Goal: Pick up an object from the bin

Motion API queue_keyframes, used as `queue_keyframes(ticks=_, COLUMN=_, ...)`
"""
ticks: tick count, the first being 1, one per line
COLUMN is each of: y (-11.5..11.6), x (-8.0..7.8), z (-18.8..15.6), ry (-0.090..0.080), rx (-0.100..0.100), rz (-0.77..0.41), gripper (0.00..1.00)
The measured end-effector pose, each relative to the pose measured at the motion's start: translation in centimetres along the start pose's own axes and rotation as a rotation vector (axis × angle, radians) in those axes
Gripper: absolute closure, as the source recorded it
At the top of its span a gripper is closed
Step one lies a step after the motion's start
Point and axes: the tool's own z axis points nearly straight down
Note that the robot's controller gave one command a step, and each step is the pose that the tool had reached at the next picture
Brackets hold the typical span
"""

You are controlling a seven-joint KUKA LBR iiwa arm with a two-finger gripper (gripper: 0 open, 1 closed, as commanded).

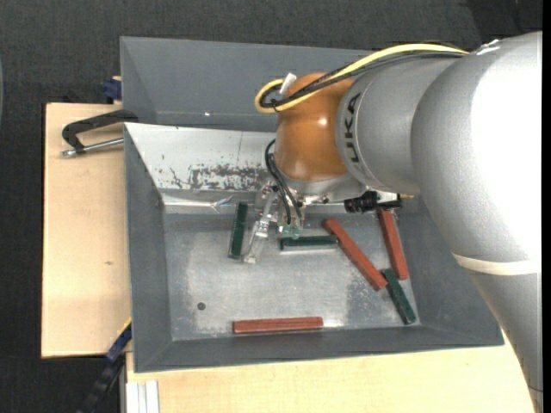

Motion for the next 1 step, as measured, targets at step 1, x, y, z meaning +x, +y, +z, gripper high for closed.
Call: queue_keyframes(ticks=1, y=0.00, x=0.00, z=0.00, ry=0.000, rx=0.000, rz=0.000, gripper=0.00)
